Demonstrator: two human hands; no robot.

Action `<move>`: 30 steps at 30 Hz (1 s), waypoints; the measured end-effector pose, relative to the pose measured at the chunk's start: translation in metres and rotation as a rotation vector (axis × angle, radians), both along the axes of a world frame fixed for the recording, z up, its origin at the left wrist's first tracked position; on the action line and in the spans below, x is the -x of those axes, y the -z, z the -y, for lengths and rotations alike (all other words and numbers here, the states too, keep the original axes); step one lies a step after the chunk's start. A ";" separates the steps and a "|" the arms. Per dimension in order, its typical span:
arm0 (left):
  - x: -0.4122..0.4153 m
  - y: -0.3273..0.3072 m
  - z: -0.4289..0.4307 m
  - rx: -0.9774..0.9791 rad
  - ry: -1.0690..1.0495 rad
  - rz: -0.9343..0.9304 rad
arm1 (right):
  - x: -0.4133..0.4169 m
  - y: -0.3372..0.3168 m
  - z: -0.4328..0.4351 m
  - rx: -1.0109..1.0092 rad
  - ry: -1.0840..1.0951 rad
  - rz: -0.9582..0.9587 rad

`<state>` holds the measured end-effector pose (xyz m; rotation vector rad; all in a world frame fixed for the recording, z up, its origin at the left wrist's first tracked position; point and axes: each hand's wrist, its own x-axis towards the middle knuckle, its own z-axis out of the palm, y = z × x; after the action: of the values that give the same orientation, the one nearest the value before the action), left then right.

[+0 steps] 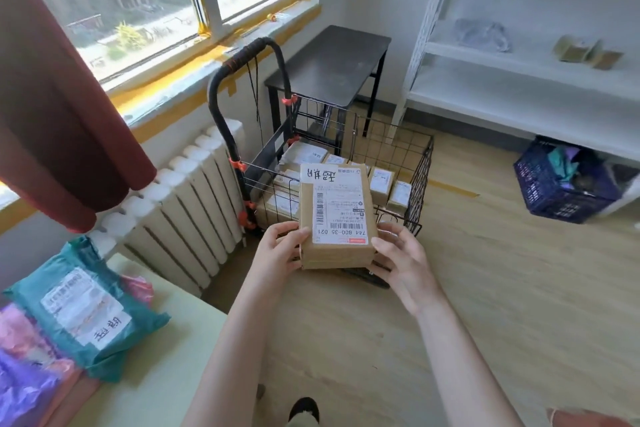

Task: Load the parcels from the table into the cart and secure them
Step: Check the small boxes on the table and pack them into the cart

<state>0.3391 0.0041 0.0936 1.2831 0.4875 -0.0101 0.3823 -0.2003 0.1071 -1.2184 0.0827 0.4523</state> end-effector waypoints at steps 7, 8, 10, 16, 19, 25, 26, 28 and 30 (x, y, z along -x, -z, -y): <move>-0.057 0.017 -0.017 0.038 0.017 -0.054 | -0.044 0.011 -0.018 0.063 0.046 -0.002; -0.064 0.019 -0.018 0.046 0.020 -0.062 | -0.050 0.014 -0.018 0.071 0.048 -0.004; -0.081 0.024 -0.019 0.073 0.010 -0.068 | -0.064 0.020 -0.017 0.082 0.046 -0.011; -0.144 0.045 -0.022 0.151 -0.048 -0.113 | -0.118 0.032 -0.008 0.123 0.030 0.002; -0.180 0.054 -0.022 0.168 -0.019 -0.139 | -0.156 0.037 -0.002 0.145 0.028 0.000; -0.256 0.064 -0.009 0.273 -0.069 -0.206 | -0.245 0.051 0.012 0.109 0.095 -0.135; -0.269 0.065 -0.004 0.285 -0.090 -0.223 | -0.260 0.055 0.014 0.098 0.092 -0.180; -0.294 0.070 0.007 0.285 -0.122 -0.254 | -0.287 0.060 0.019 0.108 0.050 -0.235; -0.318 0.075 0.019 0.269 -0.128 -0.279 | -0.312 0.067 0.024 0.119 0.006 -0.263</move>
<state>0.6570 -0.0148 0.0187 0.9890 0.7801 -0.1448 0.6939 -0.2243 0.0400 -1.2693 0.3422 0.6079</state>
